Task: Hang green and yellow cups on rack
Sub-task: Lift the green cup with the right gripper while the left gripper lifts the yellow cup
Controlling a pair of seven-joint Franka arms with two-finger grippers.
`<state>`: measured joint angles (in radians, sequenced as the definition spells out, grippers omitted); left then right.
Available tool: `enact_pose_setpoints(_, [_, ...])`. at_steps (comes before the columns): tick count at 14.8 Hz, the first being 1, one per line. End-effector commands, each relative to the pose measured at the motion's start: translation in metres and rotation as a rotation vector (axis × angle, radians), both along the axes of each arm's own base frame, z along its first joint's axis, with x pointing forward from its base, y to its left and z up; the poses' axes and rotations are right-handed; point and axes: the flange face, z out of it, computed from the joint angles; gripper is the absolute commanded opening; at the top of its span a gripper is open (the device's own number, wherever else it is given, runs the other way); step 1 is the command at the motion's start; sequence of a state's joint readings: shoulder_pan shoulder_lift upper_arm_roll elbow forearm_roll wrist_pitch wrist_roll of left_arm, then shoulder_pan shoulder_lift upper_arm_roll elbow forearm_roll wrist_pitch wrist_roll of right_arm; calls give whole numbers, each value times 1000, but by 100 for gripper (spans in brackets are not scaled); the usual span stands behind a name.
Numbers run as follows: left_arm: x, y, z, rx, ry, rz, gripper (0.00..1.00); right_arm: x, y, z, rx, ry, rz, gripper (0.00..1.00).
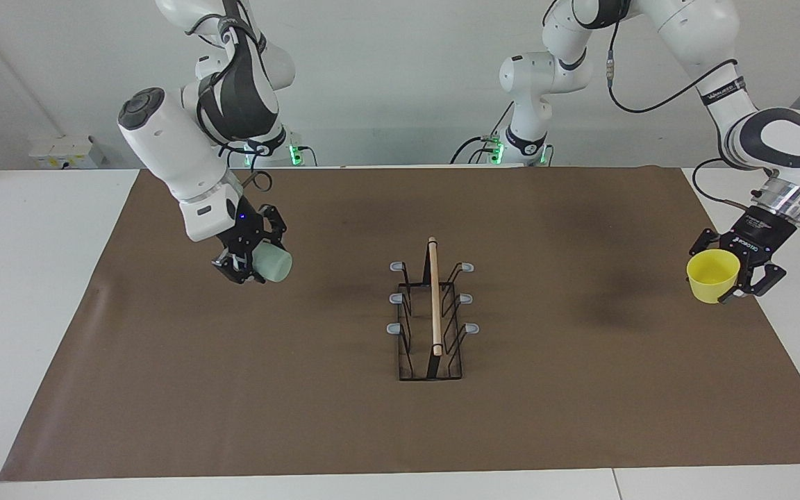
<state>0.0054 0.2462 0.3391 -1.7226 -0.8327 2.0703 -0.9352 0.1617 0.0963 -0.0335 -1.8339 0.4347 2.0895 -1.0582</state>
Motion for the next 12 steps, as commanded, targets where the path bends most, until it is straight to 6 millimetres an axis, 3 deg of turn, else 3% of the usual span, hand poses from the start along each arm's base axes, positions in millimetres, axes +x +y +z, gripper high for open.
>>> enact_pose_setpoints(1, [2, -17, 28, 64, -11, -56, 0, -12, -9, 13, 173, -35, -43, 0])
enact_pose_setpoints(2, [0, -21, 33, 80, -9, -87, 0, -14, -8, 14, 222, -39, -56, 0])
enact_pose_setpoints(6, [-2, -84, 63, 278, -17, -281, 0, -24, -11, 6, 397, -96, -133, 0])
enact_pose_setpoints(12, [-18, -143, 95, 454, -53, -417, 0, -44, -6, -11, 640, -194, -247, 0])
